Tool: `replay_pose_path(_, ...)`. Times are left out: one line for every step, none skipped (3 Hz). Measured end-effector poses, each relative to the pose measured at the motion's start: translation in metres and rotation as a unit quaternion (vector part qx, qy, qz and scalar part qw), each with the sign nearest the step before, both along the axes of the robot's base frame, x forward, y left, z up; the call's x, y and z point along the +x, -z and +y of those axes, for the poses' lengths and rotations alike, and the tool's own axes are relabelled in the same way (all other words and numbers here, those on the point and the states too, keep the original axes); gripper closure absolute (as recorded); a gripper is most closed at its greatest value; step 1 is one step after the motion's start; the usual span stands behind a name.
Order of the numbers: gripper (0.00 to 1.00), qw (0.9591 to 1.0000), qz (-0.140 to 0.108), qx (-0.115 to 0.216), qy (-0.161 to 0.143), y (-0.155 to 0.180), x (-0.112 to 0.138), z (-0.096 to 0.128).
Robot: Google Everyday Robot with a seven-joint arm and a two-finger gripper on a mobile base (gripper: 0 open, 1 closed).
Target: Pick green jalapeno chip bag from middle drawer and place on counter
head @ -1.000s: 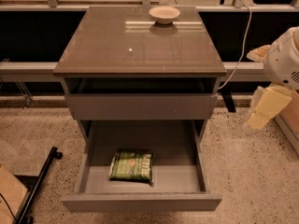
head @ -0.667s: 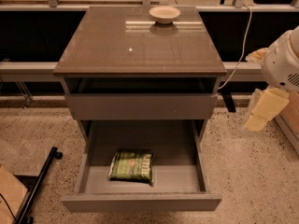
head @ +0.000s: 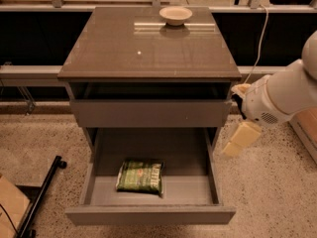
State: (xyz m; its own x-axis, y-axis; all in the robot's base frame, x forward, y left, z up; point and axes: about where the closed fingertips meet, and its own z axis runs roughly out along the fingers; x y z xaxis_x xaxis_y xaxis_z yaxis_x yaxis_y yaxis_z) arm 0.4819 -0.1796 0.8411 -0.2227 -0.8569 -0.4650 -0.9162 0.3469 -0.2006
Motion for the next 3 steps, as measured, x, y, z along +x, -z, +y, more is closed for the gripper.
replay_pose_path(0.0,0.9989,-0.001,0.047,0.003,0.05,0.019,0.021)
replay_pose_path(0.0,0.9962,0.035,0.079,-0.01,0.093,0.03,0.038)
replay_pose_path(0.0,0.9962,0.035,0.079,-0.01,0.093,0.03,0.038)
